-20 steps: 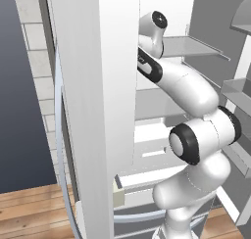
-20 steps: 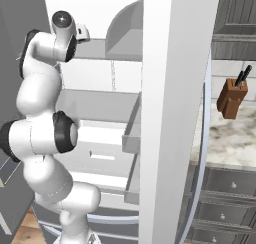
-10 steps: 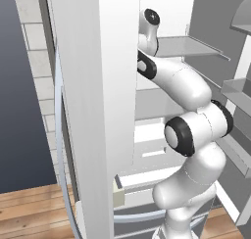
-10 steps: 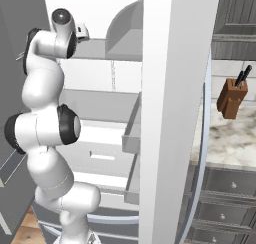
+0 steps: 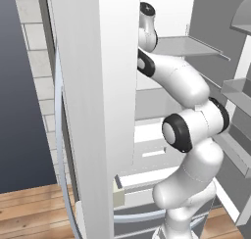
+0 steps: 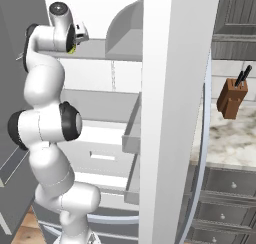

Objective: Take the cheese, steak, and corn from the fridge and place them on the plate on the dining counter to create an appetizer plate.

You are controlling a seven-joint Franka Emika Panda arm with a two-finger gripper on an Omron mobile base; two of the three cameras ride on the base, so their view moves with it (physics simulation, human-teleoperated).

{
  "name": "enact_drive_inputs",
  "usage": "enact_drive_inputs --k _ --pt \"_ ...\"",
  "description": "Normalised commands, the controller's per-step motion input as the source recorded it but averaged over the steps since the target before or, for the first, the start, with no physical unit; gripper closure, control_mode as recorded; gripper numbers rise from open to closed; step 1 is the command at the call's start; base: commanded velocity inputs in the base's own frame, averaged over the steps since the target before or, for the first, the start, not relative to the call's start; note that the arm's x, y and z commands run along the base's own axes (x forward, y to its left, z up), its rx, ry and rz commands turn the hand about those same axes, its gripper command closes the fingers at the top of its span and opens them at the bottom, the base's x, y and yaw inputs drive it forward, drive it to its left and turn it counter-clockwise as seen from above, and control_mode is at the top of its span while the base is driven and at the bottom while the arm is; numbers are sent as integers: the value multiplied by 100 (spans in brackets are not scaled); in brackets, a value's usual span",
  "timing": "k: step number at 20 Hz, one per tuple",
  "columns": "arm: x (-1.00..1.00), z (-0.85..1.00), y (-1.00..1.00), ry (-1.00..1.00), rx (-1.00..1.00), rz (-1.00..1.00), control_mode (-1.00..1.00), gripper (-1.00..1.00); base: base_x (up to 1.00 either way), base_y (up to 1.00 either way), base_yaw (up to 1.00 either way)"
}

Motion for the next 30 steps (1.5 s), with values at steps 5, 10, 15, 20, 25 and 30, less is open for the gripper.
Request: enact_drive_inputs --k 5,10,15,20,25,30 --pt "1 -85 0 18 -9 0 -100 100 0 0 0" --pt "2 -23 0 4 -2 0 -100 100 0 0 0" --pt "-73 -88 -35 -11 0 -5 -100 100 0 0 0" --pt "-89 -88 -27 -24 0 -5 -100 100 0 0 0" --pt "-85 -62 -33 -25 1 -2 -100 100 0 0 0" --pt "-100 0 -72 1 9 0 -100 100 0 0 0"
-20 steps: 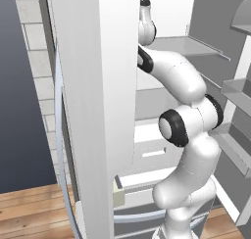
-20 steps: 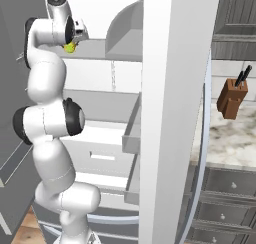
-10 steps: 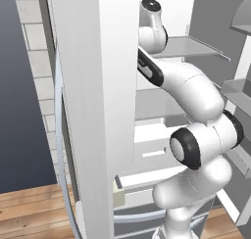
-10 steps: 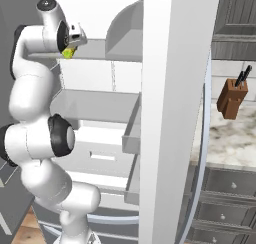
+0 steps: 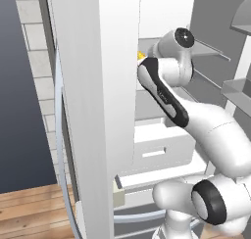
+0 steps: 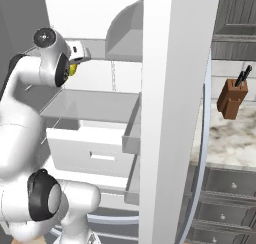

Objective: Take the cheese, steak, and corn from the fridge and place them on the plate on the dining counter to create an appetizer plate.

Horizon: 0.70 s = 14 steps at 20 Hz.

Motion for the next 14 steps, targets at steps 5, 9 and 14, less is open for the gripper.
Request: enact_drive_inputs --k 5,9,14 --pt "-90 0 -53 1 2 0 -100 100 0 0 0" --pt "-87 0 -18 0 0 -5 -100 100 0 0 0" --pt "-97 0 -13 1 0 -8 -100 100 0 0 0"
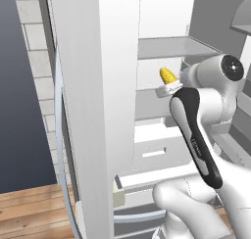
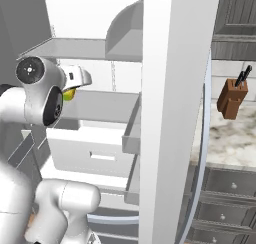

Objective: Take the cheese, steak, and corn from the fridge and place them on the plate on the dining counter to create an appetizer plate.

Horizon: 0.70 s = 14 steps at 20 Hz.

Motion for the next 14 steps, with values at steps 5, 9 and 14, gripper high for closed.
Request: enact_drive_inputs --k 5,9,14 --pt "-39 1 -5 4 0 -4 100 100 -60 -14 -5" --pt "0 0 0 0 0 0 100 100 -100 -30 -8" --pt "0 0 0 0 0 0 100 100 -99 -25 -8"
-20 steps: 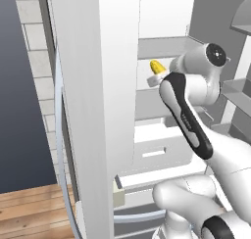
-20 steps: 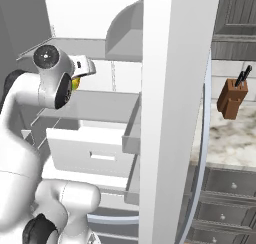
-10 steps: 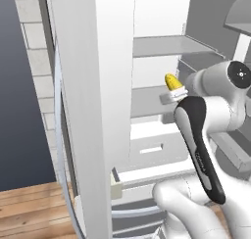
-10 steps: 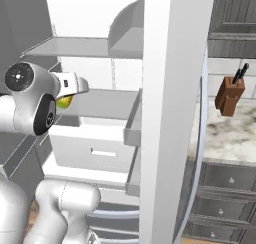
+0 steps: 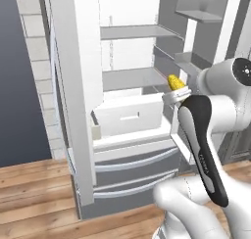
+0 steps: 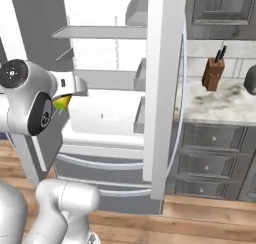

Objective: Take the cheese, steak, and corn from the fridge and place them on the plate on the dining counter to create an appetizer plate.

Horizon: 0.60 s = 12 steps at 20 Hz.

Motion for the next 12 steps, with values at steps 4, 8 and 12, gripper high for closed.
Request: enact_drive_inputs --k 4,8,12 --pt "0 0 0 0 0 0 100 100 -76 -42 -8" --pt "0 0 0 0 0 0 100 100 -27 -88 -2" --pt "0 0 0 0 0 0 100 100 -1 -100 -1"
